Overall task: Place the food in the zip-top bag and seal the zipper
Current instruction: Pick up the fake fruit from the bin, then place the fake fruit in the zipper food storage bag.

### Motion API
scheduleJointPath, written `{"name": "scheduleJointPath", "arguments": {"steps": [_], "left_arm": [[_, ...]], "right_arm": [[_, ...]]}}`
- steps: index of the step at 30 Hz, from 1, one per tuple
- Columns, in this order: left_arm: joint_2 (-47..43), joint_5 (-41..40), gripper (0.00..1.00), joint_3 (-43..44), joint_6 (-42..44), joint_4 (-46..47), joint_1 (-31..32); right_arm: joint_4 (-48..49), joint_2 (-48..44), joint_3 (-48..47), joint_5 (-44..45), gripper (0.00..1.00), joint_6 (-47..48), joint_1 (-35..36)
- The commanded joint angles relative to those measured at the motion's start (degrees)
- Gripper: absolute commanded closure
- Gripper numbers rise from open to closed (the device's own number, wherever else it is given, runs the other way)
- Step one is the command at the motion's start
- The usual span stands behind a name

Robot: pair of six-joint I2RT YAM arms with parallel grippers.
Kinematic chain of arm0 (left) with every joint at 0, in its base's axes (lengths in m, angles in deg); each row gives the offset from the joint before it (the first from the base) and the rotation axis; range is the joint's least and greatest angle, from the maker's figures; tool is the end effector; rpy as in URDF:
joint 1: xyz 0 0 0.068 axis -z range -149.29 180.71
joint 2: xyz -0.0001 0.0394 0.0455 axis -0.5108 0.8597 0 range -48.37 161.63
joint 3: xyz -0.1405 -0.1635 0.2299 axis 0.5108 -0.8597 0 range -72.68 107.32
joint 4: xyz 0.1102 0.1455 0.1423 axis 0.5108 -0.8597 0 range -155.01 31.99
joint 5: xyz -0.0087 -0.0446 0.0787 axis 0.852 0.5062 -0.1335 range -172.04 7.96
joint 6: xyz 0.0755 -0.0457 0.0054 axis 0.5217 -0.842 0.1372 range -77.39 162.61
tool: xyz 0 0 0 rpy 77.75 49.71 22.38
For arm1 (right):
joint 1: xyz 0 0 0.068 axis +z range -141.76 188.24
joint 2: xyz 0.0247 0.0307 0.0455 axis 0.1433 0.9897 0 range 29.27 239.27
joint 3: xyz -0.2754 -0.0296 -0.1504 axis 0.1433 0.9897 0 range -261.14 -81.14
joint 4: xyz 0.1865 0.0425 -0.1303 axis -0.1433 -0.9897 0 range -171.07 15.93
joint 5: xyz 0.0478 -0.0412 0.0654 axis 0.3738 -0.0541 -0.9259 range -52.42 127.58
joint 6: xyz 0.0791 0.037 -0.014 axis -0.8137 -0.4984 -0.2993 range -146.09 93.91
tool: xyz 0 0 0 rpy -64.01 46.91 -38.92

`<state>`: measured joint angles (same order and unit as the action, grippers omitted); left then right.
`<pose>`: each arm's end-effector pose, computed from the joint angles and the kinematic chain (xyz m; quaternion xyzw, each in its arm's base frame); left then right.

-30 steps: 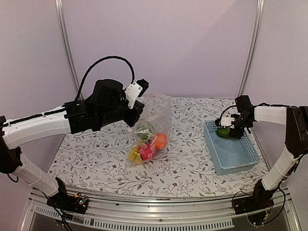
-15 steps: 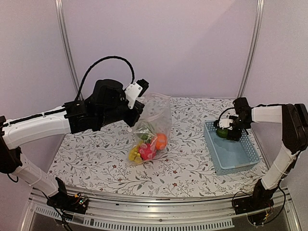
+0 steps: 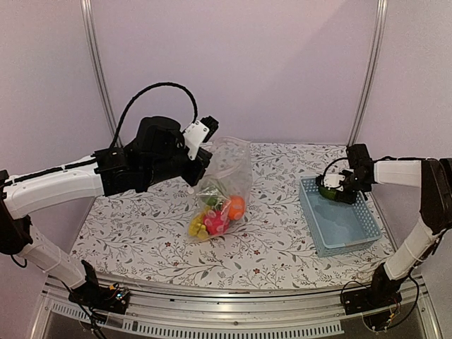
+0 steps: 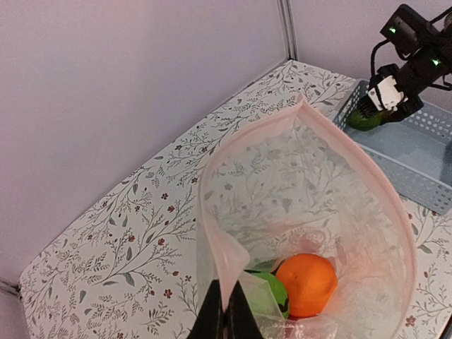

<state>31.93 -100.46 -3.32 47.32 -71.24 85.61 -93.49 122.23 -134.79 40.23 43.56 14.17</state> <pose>0.2067 -0.2507 0.3745 0.3363 0.7623 -0.1059 0.5428 0.3162 0.0292 0.2019 -0.5850 0.7646 -0.1611 0.2170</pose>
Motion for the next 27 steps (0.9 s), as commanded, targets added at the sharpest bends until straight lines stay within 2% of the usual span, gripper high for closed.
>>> {"name": "scheduleJointPath", "arguments": {"steps": [1,7,12,17,22,27], "left_arm": [[1.2,0.6,1.00,0.5,0.3,-0.7,0.3],[1.7,1.1,1.00,0.7,0.2,-0.8,0.2],[2.3,0.9,1.00,0.7,0.2,-0.8,0.2],[2.8,0.8,1.00,0.8,0.2,-0.9,0.3],[2.4,0.8,1.00,0.8,0.2,-0.9,0.3],[2.2,1.2,1.00,0.8,0.0,-0.9,0.2]], "right_arm": [[-6.3,-8.1,-0.6,-5.5,0.53,-2.2,0.3],[-19.4,-17.9,-8.0,-17.3,0.53,-9.8,4.5],[-26.0,-20.0,-18.4,-28.2,0.53,-18.2,10.7],[-29.8,-17.6,-28.0,-32.2,0.53,-23.4,18.3],[-29.3,-14.2,-34.9,-35.2,0.53,-27.9,25.3],[-28.5,-8.5,-41.7,-40.6,0.53,-31.0,28.0]]}}
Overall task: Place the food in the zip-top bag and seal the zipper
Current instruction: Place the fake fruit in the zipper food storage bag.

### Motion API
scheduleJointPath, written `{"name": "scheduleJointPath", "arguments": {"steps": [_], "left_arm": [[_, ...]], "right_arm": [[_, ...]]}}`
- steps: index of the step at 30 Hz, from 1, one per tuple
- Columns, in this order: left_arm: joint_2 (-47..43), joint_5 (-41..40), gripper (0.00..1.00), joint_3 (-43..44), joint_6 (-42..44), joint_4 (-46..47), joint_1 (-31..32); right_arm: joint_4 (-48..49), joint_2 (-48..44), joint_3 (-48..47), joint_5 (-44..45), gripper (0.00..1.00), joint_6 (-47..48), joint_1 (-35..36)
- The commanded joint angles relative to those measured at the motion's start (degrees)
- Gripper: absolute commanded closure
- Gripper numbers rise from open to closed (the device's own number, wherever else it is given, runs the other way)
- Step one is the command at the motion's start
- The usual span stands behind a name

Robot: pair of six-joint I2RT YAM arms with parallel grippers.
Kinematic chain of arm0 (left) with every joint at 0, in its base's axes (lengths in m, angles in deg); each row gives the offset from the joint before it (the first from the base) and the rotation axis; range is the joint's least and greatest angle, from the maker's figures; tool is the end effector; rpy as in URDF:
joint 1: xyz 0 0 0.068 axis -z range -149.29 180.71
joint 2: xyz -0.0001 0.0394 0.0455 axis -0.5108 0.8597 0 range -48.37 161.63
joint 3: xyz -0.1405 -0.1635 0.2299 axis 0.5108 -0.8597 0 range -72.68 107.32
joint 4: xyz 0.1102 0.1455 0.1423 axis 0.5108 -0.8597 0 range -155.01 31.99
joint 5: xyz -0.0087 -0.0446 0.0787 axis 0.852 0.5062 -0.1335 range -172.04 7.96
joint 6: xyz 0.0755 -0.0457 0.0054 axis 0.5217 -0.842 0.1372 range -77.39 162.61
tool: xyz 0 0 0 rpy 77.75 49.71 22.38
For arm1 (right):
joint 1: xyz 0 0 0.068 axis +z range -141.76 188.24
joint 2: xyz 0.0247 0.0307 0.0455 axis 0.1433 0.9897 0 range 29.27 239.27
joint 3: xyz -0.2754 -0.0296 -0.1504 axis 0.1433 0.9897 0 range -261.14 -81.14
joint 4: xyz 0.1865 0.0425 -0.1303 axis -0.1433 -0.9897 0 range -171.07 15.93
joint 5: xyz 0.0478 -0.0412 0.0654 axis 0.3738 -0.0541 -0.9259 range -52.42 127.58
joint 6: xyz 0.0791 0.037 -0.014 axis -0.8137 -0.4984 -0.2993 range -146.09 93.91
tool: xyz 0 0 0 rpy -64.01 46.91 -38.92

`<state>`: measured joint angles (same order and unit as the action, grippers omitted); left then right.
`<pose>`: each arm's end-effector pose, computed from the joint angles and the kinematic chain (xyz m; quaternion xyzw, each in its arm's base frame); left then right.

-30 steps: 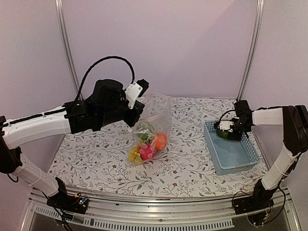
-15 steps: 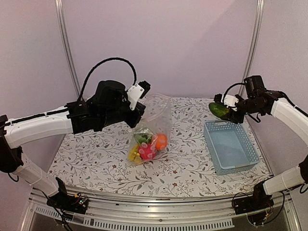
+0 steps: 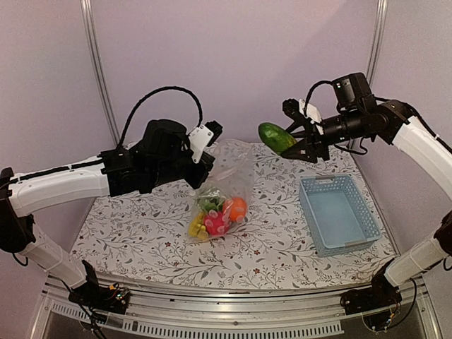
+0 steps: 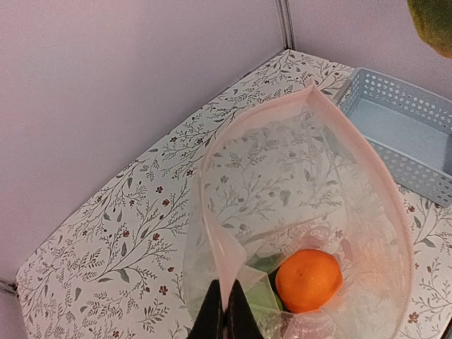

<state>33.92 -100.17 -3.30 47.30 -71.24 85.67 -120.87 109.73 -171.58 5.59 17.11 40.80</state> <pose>0.2113 -0.2585 0.3639 0.3444 0.7685 -0.1008 0.5297 0.2141 0.1862 0.4284 -0.6252 0.6028 0.2054 0.4512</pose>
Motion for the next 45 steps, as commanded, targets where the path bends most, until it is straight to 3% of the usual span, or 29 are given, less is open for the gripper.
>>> {"name": "scheduleJointPath", "arguments": {"steps": [1,5,13,25,33,37,45], "left_arm": [[0.2,1.0,1.00,0.8,0.0,-0.9,0.2],[0.0,0.7,1.00,0.8,0.0,-0.9,0.1],[-0.4,0.8,1.00,0.5,-0.4,-0.5,0.1],[-1.2,3.8,1.00,0.9,-2.5,-0.4,-1.7],[-1.8,3.2,1.00,0.6,-2.5,0.1,-2.1],[-1.8,3.5,1.00,0.6,-2.6,0.1,-2.1],[-2.1,3.3,1.00,0.6,-2.3,0.1,-2.2]], "right_arm": [[-1.3,5.4,-6.4,-7.1,0.53,-5.1,1.7],[0.0,10.2,-11.6,-10.7,0.52,-5.9,3.1],[15.5,15.4,-12.9,-22.2,0.53,-16.9,3.4],[28.6,21.4,-10.5,-28.2,0.44,-25.7,3.6],[29.3,23.6,-6.8,-27.1,0.34,-23.0,3.9],[29.0,22.5,-4.0,-23.4,0.19,-20.6,4.0],[24.1,16.3,-5.1,-20.7,0.17,-17.8,4.0]]}}
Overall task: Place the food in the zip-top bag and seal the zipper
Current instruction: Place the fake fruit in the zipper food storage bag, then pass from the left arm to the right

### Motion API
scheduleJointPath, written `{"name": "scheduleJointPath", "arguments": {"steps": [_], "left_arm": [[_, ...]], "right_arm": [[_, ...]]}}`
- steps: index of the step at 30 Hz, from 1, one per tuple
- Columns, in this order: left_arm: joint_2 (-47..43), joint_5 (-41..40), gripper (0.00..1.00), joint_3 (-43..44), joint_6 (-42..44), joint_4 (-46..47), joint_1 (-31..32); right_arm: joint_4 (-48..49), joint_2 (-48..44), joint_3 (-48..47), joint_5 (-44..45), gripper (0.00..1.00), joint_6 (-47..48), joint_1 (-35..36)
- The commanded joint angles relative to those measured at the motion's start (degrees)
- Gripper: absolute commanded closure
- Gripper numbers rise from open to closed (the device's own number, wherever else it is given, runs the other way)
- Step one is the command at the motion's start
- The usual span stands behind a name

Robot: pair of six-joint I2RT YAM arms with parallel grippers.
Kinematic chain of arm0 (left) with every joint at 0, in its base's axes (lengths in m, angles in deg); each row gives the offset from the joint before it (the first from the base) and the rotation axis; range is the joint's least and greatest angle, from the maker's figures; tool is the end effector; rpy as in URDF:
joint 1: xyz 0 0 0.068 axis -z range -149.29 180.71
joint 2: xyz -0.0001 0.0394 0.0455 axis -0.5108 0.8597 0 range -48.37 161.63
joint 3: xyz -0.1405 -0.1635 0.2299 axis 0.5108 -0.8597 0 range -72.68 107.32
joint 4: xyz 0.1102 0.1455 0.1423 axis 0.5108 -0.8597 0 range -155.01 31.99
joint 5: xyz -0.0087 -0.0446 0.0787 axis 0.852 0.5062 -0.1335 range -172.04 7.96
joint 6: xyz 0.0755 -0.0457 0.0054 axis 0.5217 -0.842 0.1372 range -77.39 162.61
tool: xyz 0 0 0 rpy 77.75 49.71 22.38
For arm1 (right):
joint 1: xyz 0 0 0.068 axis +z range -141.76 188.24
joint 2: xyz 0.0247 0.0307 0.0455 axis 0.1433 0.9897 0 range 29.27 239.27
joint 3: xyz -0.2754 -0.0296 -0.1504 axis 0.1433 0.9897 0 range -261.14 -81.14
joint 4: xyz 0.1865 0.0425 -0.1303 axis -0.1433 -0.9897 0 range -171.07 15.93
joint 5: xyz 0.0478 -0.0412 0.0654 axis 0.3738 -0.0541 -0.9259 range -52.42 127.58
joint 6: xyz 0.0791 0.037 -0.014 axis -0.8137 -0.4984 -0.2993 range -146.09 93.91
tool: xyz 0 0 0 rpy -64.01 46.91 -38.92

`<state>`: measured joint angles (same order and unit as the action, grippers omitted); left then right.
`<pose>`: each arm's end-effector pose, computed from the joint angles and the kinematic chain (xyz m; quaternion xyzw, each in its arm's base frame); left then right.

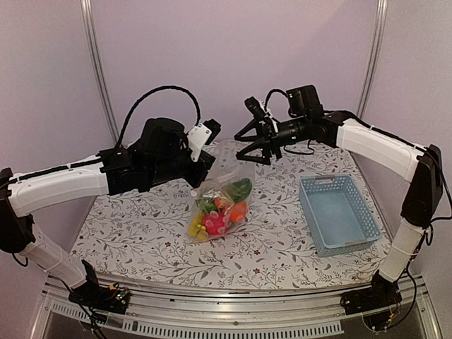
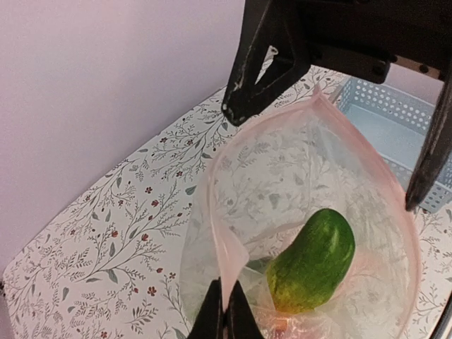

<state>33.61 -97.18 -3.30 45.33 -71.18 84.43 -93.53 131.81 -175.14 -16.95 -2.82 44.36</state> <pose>0.2135 -0.2560 0.3652 0.3352 0.7729 -0.1262 0.5237 0.2947 0.2944 0.3852 -0.5824 0.5451 0.4414 0.4110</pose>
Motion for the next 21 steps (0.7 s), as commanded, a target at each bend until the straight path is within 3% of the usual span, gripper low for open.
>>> {"name": "scheduleJointPath", "arguments": {"steps": [1,4,8,15,21], "left_arm": [[-1.7,0.3,1.00,0.6,-0.3,0.0,-1.0],[-1.8,0.5,1.00,0.6,-0.3,-0.1,-1.0],[-1.8,1.4,1.00,0.7,-0.3,-0.2,-0.9],[-0.8,2.6,1.00,0.7,-0.2,-0.2,-0.9],[-0.5,4.3,1.00,0.5,-0.4,0.0,-0.9]], "right_arm": [[-5.1,-6.6,-2.3,2.2,0.17,3.1,0.4],[-12.0,-8.5,-4.8,4.8,0.19,8.0,0.9],[-20.6,-11.3,-3.3,14.5,0.21,16.7,3.8],[-22.2,-14.4,2.0,32.0,0.25,23.2,11.5],[-23.7,-10.4,0.0,35.2,0.29,27.5,14.0]]}}
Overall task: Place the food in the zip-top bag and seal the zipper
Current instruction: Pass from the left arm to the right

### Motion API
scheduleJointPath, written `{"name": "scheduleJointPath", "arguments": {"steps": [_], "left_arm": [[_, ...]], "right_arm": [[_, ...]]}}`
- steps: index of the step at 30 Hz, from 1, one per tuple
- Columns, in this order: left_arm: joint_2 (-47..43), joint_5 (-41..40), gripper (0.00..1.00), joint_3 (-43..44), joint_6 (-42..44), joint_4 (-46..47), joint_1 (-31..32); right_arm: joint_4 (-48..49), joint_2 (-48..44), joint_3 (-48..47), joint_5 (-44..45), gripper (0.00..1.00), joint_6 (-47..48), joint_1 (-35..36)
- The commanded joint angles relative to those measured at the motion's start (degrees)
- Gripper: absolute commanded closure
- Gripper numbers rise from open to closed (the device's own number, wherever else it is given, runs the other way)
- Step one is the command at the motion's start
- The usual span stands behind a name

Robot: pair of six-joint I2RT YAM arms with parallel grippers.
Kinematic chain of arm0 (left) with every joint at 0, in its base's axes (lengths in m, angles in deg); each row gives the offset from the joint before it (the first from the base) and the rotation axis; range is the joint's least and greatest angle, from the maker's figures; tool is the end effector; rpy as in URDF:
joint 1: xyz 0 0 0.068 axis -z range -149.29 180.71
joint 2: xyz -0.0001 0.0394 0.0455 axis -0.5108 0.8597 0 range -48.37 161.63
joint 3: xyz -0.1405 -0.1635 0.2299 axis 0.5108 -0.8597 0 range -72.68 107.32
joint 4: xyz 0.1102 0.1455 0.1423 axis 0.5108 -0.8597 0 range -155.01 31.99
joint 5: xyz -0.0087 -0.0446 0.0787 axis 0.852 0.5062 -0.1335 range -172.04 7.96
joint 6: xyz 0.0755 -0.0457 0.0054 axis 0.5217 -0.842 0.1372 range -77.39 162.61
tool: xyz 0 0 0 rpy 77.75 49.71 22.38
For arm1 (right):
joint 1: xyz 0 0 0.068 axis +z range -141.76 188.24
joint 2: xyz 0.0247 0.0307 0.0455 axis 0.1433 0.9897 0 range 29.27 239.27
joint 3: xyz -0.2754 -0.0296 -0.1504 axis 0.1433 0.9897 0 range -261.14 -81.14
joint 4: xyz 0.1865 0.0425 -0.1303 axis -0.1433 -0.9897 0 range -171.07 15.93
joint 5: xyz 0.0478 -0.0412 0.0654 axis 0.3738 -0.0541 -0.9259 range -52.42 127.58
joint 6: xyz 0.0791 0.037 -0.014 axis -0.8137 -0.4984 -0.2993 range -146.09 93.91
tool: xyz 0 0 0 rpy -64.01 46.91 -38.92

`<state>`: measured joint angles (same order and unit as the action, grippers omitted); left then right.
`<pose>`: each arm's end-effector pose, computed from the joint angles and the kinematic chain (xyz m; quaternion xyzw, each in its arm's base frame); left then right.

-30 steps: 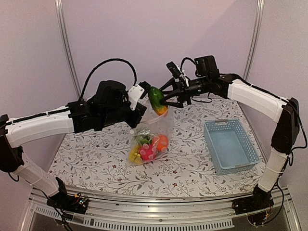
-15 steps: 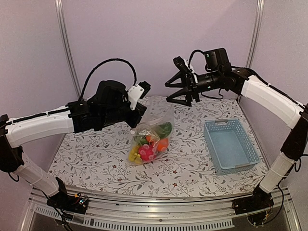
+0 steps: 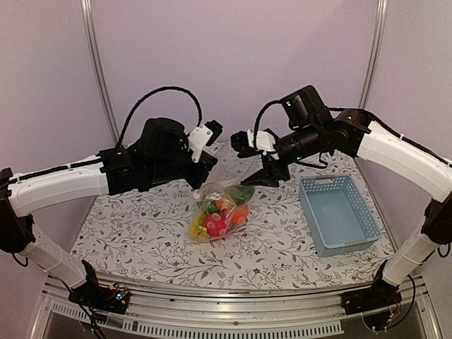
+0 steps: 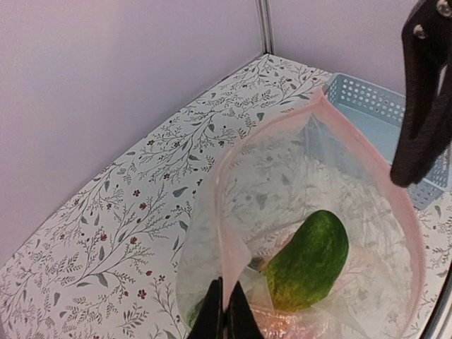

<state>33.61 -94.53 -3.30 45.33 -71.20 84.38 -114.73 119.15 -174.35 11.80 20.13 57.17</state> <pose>0.2113 -0.2585 0.3648 0.3468 0.7694 -0.1441 0.5166 0.1997 0.2813 0.4054 -0.7117 0.5164 0.2101 0.4275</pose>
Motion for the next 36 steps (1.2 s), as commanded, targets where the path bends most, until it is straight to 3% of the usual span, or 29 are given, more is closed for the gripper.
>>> {"name": "scheduleJointPath", "arguments": {"steps": [1,6,11,15,18,19,22,24,26,30,36], "left_arm": [[-0.6,2.1,1.00,0.6,-0.7,0.0,-0.9],[-1.7,4.9,1.00,0.1,-1.0,0.9,-1.0],[-2.1,5.0,1.00,0.1,-0.8,0.8,-0.9],[-2.3,5.0,1.00,0.1,-0.8,0.9,-0.9],[-2.6,4.8,1.00,-0.4,-0.4,1.5,-1.1],[-2.7,4.6,0.92,-0.3,0.2,1.5,-1.2],[-4.2,0.6,0.56,0.6,2.2,0.3,-1.3],[-7.6,-3.6,0.38,0.2,2.8,1.1,-1.3],[-12.7,-5.3,0.27,-2.1,1.5,3.6,-1.2],[-25.0,0.9,0.17,-15.2,-4.0,15.6,-1.4],[-33.9,9.0,0.18,-34.6,-12.5,29.7,-1.2]], "right_arm": [[-2.4,2.4,-0.4,7.2,0.29,6.1,1.8],[-1.0,4.3,2.1,12.8,0.32,10.2,4.0],[-0.5,6.0,2.4,15.0,0.44,11.3,5.5],[-0.3,6.7,1.7,15.6,0.66,11.7,6.8],[-0.7,6.7,0.3,13.6,0.91,10.9,6.9],[-0.7,6.8,0.0,13.0,0.98,10.5,6.9],[0.1,6.2,0.1,11.2,1.00,8.2,6.8],[1.1,4.9,1.0,9.2,1.00,6.0,6.7],[3.7,3.2,2.9,7.6,1.00,3.1,6.6],[8.0,-0.1,6.5,3.5,1.00,-3.8,5.5],[9.9,-2.0,8.4,-2.1,1.00,-10.6,2.9]]}}
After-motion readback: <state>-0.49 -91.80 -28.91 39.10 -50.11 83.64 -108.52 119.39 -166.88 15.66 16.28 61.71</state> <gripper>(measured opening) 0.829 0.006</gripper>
